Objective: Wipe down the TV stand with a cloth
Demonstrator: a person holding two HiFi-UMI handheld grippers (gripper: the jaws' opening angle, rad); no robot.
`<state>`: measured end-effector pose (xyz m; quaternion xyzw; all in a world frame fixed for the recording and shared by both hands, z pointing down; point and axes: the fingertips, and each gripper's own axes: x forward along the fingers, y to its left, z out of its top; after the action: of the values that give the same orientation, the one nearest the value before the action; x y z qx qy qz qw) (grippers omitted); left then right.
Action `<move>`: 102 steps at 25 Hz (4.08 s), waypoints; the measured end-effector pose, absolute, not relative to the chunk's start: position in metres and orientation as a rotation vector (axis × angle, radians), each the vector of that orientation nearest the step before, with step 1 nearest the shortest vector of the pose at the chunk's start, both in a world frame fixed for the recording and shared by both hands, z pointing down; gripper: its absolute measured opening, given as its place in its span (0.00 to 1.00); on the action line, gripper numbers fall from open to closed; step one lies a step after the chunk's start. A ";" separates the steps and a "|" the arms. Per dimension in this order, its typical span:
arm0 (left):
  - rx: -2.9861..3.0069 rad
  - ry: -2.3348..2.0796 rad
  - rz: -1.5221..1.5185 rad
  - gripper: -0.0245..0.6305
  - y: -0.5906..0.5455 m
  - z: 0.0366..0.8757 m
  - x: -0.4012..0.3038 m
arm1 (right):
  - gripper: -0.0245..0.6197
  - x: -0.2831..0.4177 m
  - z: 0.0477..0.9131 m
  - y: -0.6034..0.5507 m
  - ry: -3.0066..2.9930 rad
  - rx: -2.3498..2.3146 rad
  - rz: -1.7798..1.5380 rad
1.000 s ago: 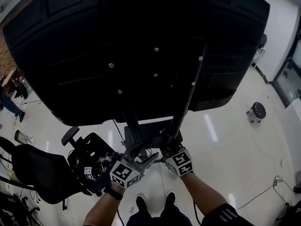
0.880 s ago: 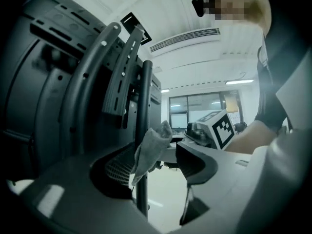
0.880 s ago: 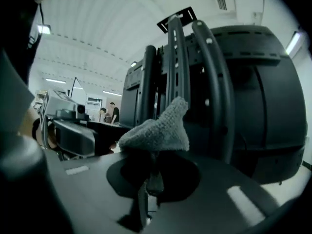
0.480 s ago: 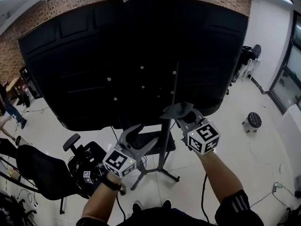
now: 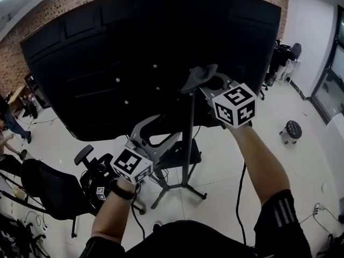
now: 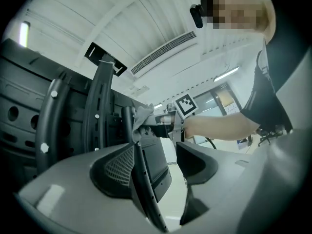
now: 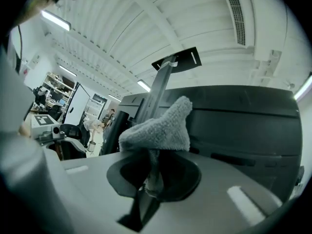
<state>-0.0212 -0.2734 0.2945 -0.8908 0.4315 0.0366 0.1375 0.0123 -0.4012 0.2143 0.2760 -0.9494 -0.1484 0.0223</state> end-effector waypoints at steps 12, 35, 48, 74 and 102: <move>-2.637 1.299 0.094 0.48 -0.292 0.330 -0.022 | 0.09 0.021 0.260 -0.416 -2.979 0.829 -0.345; -2.816 1.356 -0.004 0.48 -0.329 0.434 -0.023 | 0.15 0.012 0.436 -0.411 -2.866 0.774 -0.070; -2.945 1.375 -0.071 0.48 -0.333 0.509 -0.023 | 0.13 0.008 0.558 -0.409 -2.764 0.765 0.078; -3.202 1.582 -0.401 0.48 -0.342 0.815 -0.033 | 0.14 0.002 0.899 -0.414 -2.373 0.701 0.416; -3.056 1.708 -0.283 0.48 -0.238 0.721 -0.026 | 0.12 0.038 0.790 -0.305 -2.647 0.509 0.421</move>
<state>-0.0261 -0.2382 0.7212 -0.8552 0.4779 -0.0793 -0.1842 0.0385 -0.3052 0.7901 0.1826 -0.9495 0.1509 0.2055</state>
